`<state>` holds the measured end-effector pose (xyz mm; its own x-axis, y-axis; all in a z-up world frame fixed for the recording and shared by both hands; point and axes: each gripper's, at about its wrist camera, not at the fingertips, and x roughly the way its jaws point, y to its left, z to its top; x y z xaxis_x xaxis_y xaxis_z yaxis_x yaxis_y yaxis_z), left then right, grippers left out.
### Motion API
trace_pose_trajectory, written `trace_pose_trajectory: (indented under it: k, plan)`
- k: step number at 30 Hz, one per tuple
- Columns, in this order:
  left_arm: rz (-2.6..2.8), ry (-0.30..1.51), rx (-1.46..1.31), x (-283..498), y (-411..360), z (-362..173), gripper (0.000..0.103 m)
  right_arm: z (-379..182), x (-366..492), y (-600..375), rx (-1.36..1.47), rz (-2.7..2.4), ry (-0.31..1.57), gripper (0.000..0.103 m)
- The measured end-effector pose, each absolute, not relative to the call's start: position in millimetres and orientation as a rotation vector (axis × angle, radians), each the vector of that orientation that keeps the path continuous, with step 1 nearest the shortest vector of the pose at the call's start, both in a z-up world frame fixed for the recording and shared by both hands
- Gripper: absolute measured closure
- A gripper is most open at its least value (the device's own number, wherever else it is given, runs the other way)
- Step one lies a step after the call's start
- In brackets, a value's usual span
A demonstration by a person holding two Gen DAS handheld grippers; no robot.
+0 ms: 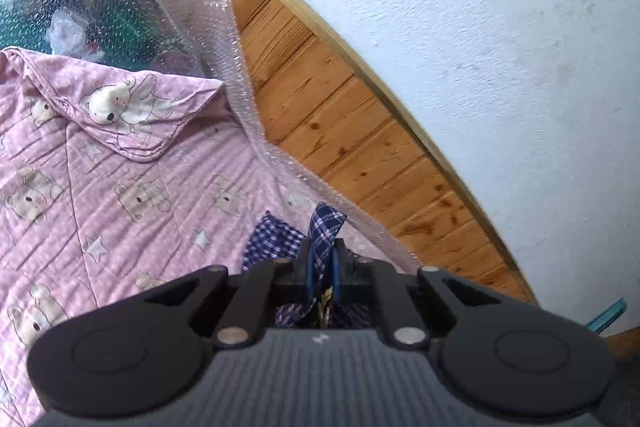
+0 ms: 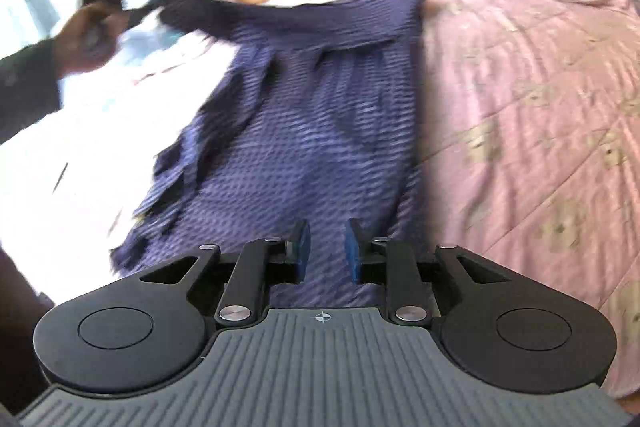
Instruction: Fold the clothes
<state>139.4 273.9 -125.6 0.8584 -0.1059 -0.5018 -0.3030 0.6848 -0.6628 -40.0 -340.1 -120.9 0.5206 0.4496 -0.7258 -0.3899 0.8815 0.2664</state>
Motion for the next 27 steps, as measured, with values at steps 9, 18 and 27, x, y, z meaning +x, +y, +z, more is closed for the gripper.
trace_pose_trajectory:
  k: [9, 18, 27]
  plan:
    - [0.045, 0.486, -0.793, 196, 268, -104, 0.094, -163, 43, -310, -0.12, 0.719, 1.077, 0.083]
    - [-0.261, 0.506, -0.6, 167, 168, -65, 0.094, -146, 274, -305, -0.082, 0.657, 0.833, 0.08]
    - [-0.647, 0.712, -0.409, 112, 24, -99, 0.095, -204, 472, -288, 0.148, 0.716, 1.028, 0.101]
